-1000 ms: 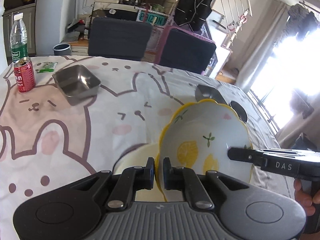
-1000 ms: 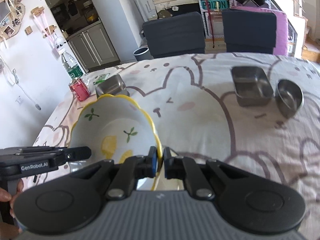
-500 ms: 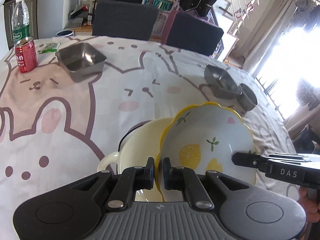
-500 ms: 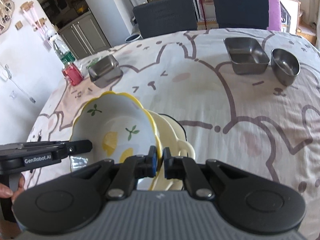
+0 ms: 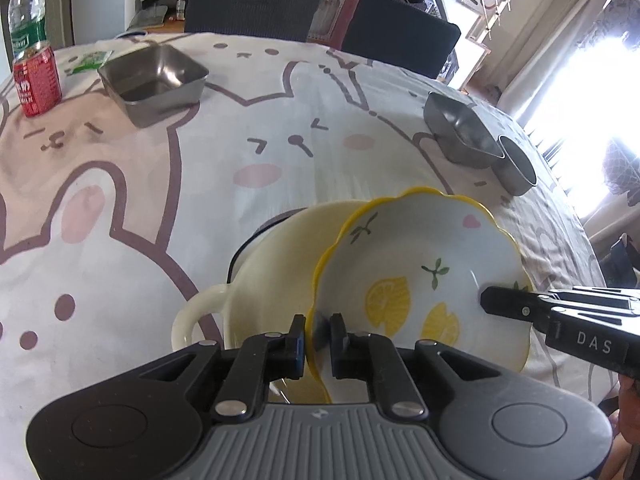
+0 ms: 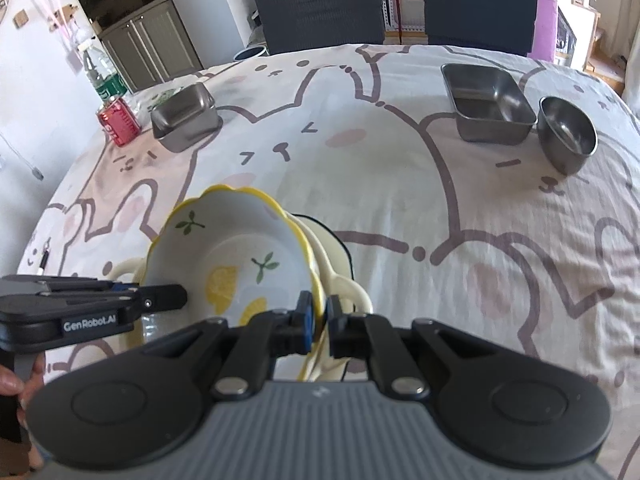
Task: Organize plates and bowls
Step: 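Lower the lemon-print bowl into the cream bowl and open both tools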
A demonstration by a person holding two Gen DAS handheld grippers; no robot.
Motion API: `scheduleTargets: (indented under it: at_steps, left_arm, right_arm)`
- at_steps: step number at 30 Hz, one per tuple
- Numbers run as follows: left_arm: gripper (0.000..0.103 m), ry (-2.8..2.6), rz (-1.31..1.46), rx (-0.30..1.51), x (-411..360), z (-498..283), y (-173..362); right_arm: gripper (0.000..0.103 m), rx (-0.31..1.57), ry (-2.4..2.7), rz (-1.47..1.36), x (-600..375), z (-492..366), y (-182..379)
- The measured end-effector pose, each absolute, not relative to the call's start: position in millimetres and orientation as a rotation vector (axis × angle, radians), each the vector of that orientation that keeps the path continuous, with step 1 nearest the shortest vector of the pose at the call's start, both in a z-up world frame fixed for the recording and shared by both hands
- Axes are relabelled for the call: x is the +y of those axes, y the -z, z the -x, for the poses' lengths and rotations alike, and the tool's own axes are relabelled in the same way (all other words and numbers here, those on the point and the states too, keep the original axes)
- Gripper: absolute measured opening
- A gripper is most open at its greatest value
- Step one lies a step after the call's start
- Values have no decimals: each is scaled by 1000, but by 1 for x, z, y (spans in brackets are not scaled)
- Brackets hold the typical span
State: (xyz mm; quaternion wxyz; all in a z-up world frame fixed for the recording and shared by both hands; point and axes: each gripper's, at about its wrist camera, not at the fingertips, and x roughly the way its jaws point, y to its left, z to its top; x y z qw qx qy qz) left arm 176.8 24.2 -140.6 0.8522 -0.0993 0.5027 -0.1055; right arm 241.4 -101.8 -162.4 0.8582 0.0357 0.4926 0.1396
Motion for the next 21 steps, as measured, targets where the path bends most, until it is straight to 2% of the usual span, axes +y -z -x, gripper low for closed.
scheduleTargets:
  at_steps: [6, 21]
  left_arm:
    - [17, 222, 181, 1077, 21, -180, 148]
    - [16, 251, 203, 1044, 34, -180, 141]
  right_arm:
    - [9, 1025, -294, 6, -92, -242, 163]
    - [8, 1014, -315, 68, -87, -245, 166]
